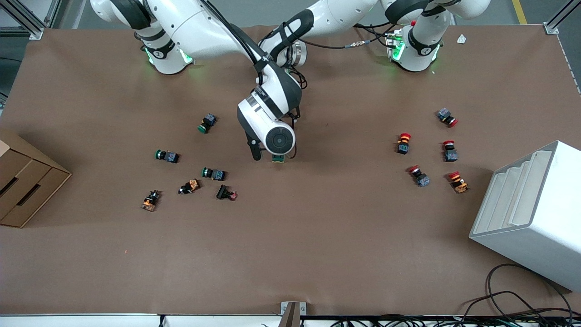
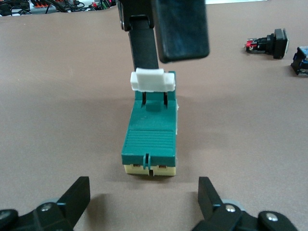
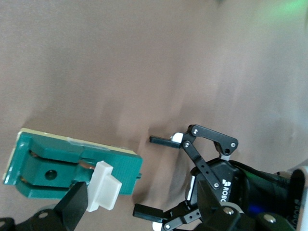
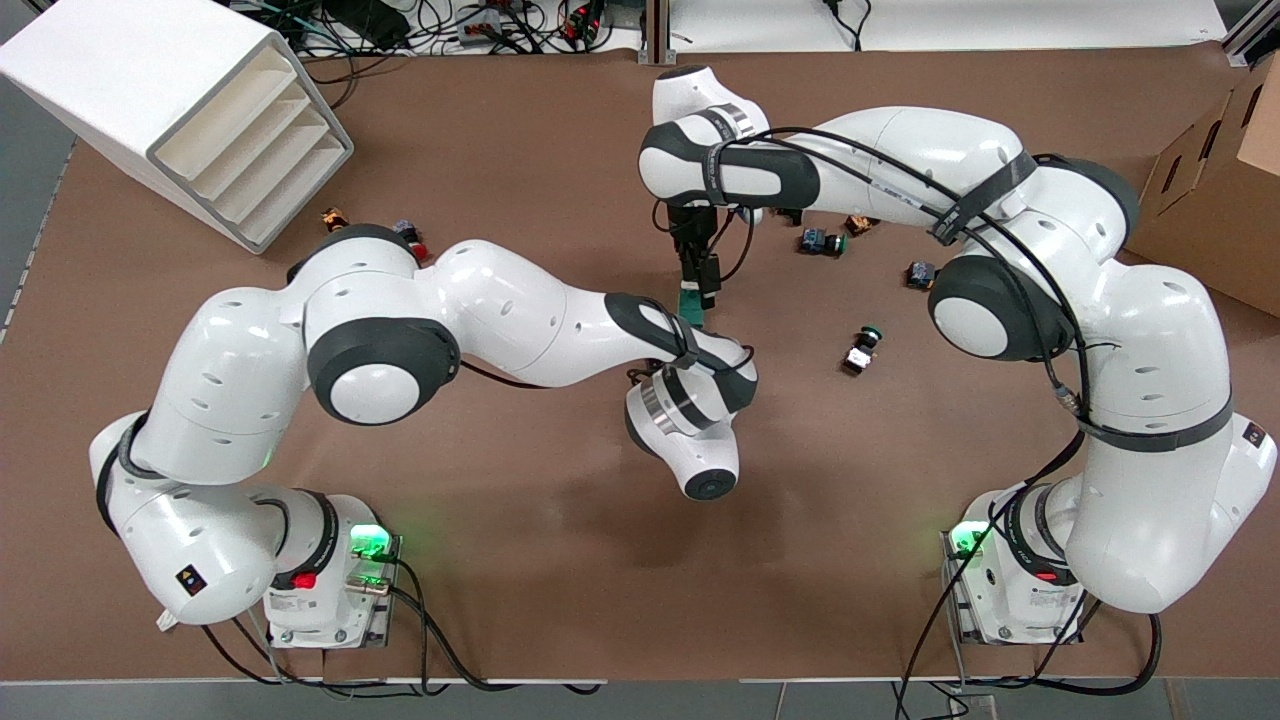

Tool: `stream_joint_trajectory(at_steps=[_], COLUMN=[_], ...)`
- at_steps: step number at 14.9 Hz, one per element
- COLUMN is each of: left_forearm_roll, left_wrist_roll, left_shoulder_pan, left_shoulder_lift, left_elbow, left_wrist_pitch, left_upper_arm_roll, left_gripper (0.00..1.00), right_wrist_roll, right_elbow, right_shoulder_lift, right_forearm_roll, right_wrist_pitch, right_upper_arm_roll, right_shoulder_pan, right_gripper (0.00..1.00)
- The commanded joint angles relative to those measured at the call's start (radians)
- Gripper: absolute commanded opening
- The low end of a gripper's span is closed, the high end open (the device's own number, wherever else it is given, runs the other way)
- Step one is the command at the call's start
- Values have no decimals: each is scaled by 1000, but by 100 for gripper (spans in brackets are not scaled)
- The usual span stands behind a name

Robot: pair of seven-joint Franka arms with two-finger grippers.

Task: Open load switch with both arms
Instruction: 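Press the white switch handle down with the right gripper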

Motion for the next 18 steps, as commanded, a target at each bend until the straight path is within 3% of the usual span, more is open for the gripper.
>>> stream_joint_trajectory(at_steps=[1, 18], left_forearm_roll=[5, 5], left_wrist_roll=[-12, -4], left_shoulder_pan=[-11, -5], left_shoulder_lift=[39, 39], left_elbow=[4, 7], left_wrist_pitch=[17, 17], left_upper_arm_roll=[0, 0], left_gripper=[99, 99], right_wrist_roll=[19, 9], right_elbow=[-16, -52], right_shoulder_lift=[-19, 7], right_forearm_roll=[13, -20], right_wrist_pitch=[-37, 14], right_upper_arm_roll=[1, -2], right_shoulder_pan=[15, 53], right_gripper=[100, 100])
